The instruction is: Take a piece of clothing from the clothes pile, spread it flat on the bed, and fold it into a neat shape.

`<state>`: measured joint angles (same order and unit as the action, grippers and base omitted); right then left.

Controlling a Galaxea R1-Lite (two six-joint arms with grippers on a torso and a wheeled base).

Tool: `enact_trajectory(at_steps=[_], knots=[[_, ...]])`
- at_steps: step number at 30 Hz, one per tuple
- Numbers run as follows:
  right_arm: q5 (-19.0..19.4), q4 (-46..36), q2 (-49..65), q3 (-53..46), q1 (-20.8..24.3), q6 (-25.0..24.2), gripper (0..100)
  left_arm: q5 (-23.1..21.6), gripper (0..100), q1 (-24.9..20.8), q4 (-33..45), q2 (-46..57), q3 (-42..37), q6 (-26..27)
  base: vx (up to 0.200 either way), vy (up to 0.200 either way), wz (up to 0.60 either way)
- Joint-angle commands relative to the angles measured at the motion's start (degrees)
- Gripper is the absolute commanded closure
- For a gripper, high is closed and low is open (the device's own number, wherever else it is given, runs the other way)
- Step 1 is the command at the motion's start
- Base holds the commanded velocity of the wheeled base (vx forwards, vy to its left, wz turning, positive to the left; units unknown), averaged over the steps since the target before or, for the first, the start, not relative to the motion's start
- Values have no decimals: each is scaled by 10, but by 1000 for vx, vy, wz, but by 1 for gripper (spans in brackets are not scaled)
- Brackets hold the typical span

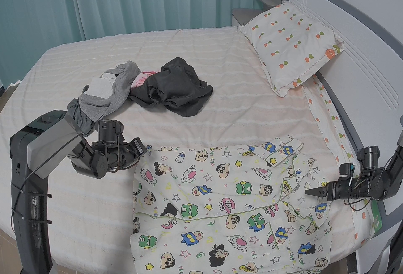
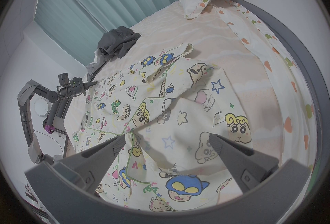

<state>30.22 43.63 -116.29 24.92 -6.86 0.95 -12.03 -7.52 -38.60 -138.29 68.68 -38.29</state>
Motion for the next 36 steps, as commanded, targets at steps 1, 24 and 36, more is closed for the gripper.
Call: enact_trajectory(at_steps=[1, 24, 36], knots=[[0, 1, -1, 0, 0, 0, 0, 3, 100, 3, 0, 0, 12, 0, 0, 0, 0], [2, 1, 1, 7, -2, -2, 0, 73, 100, 30, 59, -3, 145, -5, 0, 0, 0], [2, 9, -1, 7, -3, -3, 0, 95, 100, 30, 101, -17, 201, 20, 0, 0, 0]])
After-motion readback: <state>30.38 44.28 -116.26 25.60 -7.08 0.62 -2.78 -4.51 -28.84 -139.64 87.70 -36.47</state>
